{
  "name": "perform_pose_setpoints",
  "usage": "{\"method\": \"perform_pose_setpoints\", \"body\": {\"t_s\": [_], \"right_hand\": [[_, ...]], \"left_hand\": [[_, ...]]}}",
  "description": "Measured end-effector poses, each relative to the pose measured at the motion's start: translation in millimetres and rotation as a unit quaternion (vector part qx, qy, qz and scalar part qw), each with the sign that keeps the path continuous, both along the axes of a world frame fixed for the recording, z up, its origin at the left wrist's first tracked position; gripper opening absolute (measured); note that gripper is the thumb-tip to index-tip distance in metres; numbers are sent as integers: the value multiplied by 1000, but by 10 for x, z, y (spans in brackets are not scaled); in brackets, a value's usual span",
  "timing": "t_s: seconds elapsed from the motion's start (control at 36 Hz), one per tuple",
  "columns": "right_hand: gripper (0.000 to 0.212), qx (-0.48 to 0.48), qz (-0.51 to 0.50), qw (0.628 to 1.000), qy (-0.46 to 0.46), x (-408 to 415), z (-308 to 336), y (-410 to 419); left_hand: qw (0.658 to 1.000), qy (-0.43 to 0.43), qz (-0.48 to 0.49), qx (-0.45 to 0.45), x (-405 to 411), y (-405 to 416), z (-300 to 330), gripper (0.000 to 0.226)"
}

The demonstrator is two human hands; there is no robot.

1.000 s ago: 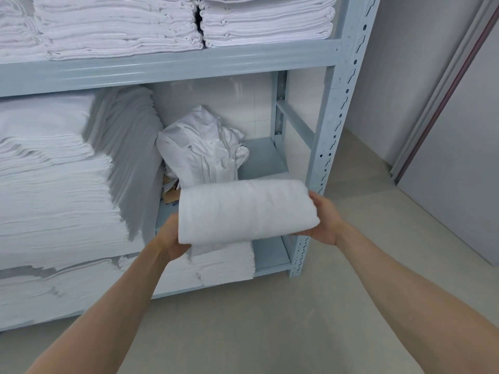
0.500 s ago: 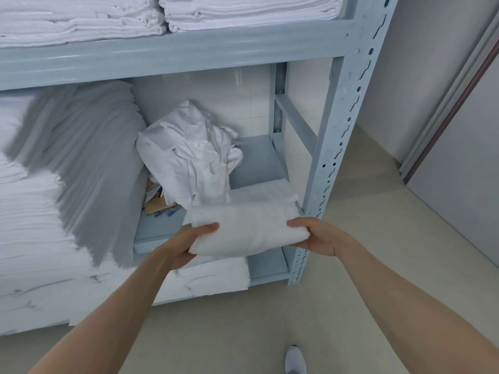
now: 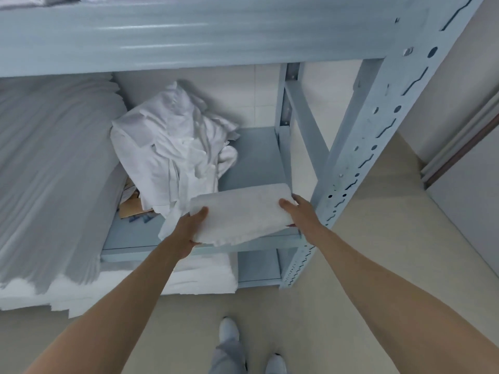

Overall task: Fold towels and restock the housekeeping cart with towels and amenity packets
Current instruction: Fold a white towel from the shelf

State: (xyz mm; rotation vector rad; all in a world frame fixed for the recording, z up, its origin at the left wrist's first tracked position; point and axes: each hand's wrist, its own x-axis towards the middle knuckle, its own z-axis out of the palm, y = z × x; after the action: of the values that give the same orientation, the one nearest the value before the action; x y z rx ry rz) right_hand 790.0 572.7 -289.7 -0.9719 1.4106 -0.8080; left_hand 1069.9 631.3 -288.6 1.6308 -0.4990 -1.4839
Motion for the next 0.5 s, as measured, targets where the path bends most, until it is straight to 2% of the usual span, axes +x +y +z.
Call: {"method": "perform_pose_setpoints", "body": {"t_s": [0.08,0.14,0.19,0.25,0.42,0.5], "right_hand": [[49,14,-20,999,-28,47,-35,-262],[62,14,-52,998,-38,95,-93,-403],[70,7,-83,996,-31,115,-207,-525],[69,3,-92,996,-8,111,-361,-637],[65,19,-64,981,183,126,-781,-714],[58,-26,-16,950,312,228,-739,-702]], "left_hand": [[1000,5,0,-4,9,-261,-35,31],[1000,7,0,-1,-2,-426,-78,38],[1000,8,-4,2,-15,-593,-154,42],[1000,5,-13,8,-23,-754,-282,43],[993,-92,-43,62,-132,-876,-778,46],[967,-240,-65,56,-158,-893,-803,68]]}}
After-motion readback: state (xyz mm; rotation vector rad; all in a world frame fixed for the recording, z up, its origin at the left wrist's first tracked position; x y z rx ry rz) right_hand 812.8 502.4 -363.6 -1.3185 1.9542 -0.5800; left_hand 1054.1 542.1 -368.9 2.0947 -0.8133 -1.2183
